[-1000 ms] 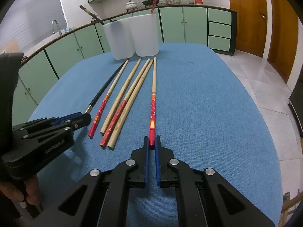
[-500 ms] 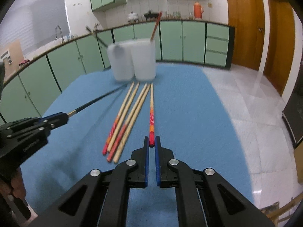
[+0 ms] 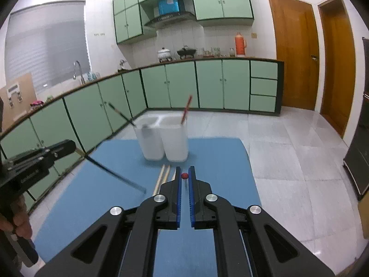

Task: Organize utensils
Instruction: 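Lift both chopsticks and lower them into the white holder with both tools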

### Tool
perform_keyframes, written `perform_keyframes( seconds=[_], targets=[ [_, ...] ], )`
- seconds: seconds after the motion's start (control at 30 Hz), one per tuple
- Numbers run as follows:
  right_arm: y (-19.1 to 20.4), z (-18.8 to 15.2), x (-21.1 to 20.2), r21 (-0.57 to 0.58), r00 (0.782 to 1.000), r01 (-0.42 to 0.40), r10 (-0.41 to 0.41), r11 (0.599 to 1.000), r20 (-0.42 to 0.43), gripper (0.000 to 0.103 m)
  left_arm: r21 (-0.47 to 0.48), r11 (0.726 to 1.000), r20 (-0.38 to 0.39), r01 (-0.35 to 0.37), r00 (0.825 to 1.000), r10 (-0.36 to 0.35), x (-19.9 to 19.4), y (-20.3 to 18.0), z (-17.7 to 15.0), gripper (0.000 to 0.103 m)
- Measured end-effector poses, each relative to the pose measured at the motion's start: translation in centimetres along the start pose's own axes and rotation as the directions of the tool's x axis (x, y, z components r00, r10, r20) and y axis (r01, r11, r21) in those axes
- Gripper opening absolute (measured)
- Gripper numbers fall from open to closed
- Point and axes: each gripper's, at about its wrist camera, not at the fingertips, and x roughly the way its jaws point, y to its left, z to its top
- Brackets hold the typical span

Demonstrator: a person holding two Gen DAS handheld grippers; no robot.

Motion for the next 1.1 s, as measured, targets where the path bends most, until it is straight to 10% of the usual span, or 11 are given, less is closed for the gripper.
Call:
perform_keyframes(
  seconds=[0.63,1.1],
  targets=[
    [0.9,9.8,-0.4,-0.067,0.984,-0.129,0.136,0.989,0.116,0.005,-0.013,0.999,0.146,0.040,0.989,-0.037,-0.3,0.0,7.1,0.006],
    [0.6,17.0,2.6,-0.030,0.962,-0.127,0.131,0.991,0.239,0.005,-0.030,0.999,0.331,0.018,0.944,-0.007,1.7,-0.4,15.6,0.006]
  ],
)
